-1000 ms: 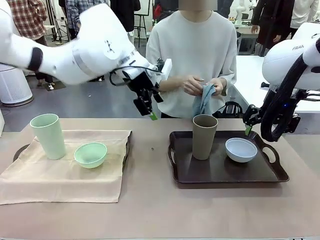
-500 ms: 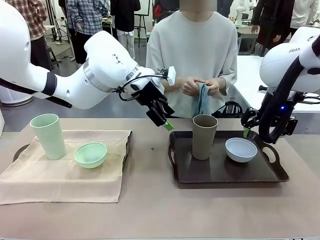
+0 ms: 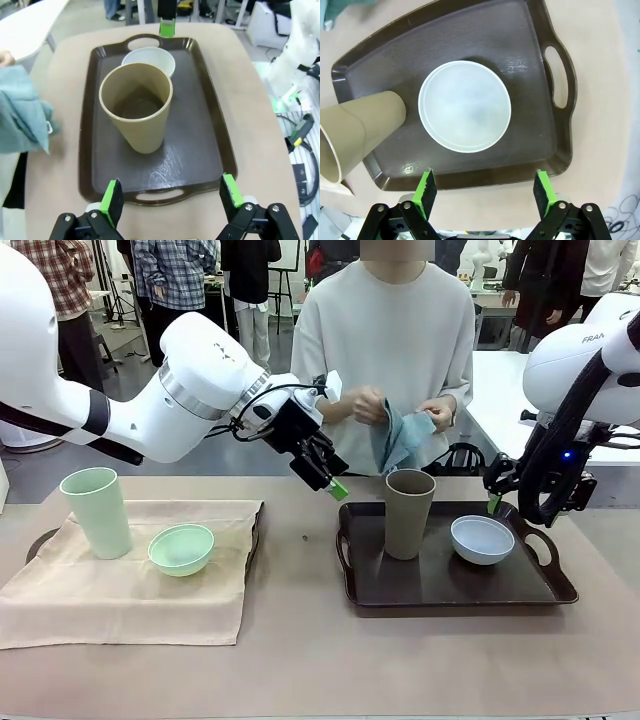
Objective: Set up a tray with a mat and arrange the tableware.
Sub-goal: Pick up the Picnic Bowl and Reusable plastic cup from the Handle tray in front of the human's position and hold them in the air, then place the Picnic Bowl and Reusable plastic cup back onto the Handle tray in front of the human's position.
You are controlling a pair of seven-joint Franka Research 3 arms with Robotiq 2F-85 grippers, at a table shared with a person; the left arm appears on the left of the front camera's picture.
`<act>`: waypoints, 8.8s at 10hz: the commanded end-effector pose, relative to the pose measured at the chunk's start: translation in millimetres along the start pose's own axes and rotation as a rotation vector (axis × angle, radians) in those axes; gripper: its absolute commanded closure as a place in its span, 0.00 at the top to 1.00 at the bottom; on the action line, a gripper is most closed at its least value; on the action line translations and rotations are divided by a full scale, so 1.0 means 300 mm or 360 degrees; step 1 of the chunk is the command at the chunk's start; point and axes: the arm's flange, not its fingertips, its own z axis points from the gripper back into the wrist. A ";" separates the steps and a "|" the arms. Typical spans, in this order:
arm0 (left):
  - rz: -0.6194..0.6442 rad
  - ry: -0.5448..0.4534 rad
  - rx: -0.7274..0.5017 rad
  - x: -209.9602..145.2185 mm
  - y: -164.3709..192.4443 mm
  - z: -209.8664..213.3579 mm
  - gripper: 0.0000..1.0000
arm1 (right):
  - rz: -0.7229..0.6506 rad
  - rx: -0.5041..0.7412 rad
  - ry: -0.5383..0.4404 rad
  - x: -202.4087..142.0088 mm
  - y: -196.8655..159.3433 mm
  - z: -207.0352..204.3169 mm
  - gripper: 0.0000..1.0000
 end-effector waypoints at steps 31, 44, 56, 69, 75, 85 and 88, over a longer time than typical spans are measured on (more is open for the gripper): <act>-0.0143 -0.0576 -0.0017 -0.145 0.211 -0.590 1.00 | 0.0199 0.0050 0.0147 0.141 0.018 -0.300 1.00; -0.0058 -0.0498 -0.0012 -0.174 0.246 -0.640 0.00 | 0.0288 0.0026 0.0179 0.142 0.001 -0.314 0.00; 0.0030 -0.0447 0.0038 0.149 -0.110 -0.178 0.26 | 0.0245 0.0093 -0.0012 -0.138 0.026 0.439 0.00; -0.0038 -0.0473 0.0073 0.245 -0.160 -0.136 0.26 | 0.0291 0.0111 -0.0038 -0.188 0.015 0.538 0.00; -0.0038 -0.0473 0.0073 0.245 -0.160 -0.136 0.26 | 0.0291 0.0111 -0.0038 -0.188 0.015 0.538 0.00; -0.0038 -0.0473 0.0073 0.245 -0.160 -0.136 0.26 | 0.0291 0.0111 -0.0038 -0.188 0.015 0.538 0.00; -0.0038 -0.0473 0.0073 0.245 -0.160 -0.136 0.26 | 0.0291 0.0111 -0.0038 -0.188 0.015 0.538 0.00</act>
